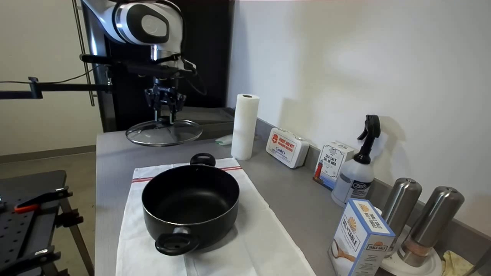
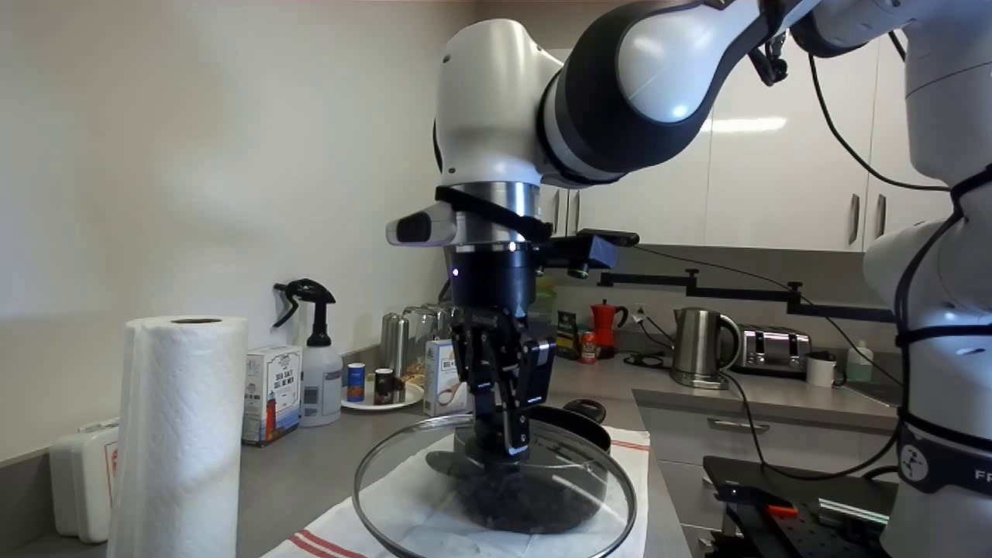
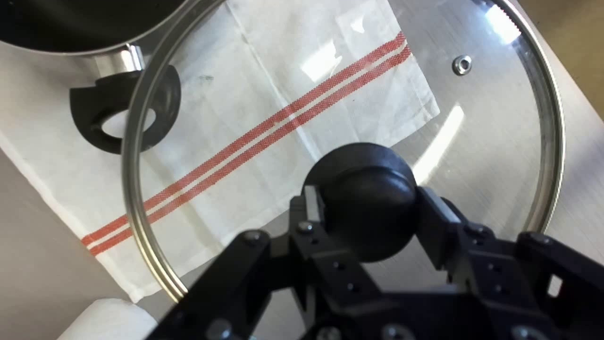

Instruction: Remove the glass lid from the black pot and put it on the table

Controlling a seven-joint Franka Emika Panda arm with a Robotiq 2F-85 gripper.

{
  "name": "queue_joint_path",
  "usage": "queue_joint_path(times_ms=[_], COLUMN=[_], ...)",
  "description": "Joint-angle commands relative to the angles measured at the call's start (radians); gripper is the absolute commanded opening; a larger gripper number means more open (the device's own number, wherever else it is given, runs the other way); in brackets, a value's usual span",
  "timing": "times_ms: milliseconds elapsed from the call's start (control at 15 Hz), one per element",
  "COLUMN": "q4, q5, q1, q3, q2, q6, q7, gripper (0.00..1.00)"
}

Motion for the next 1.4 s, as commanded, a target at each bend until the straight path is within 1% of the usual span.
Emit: queue_joint_path(times_ms=[0, 800, 1333], q4=[0.046, 0.058, 0.086], q5=[-0.001, 0.026, 0.031], q1=[-0.007, -0.038, -0.068], q3=[0.006, 0.019, 0.035], q2=[0.037, 0.165, 0.24], q6=[-0.015, 0.101, 0.119], q7=[-0.049, -0.139, -0.194], gripper=[0.25, 0.25, 0.25])
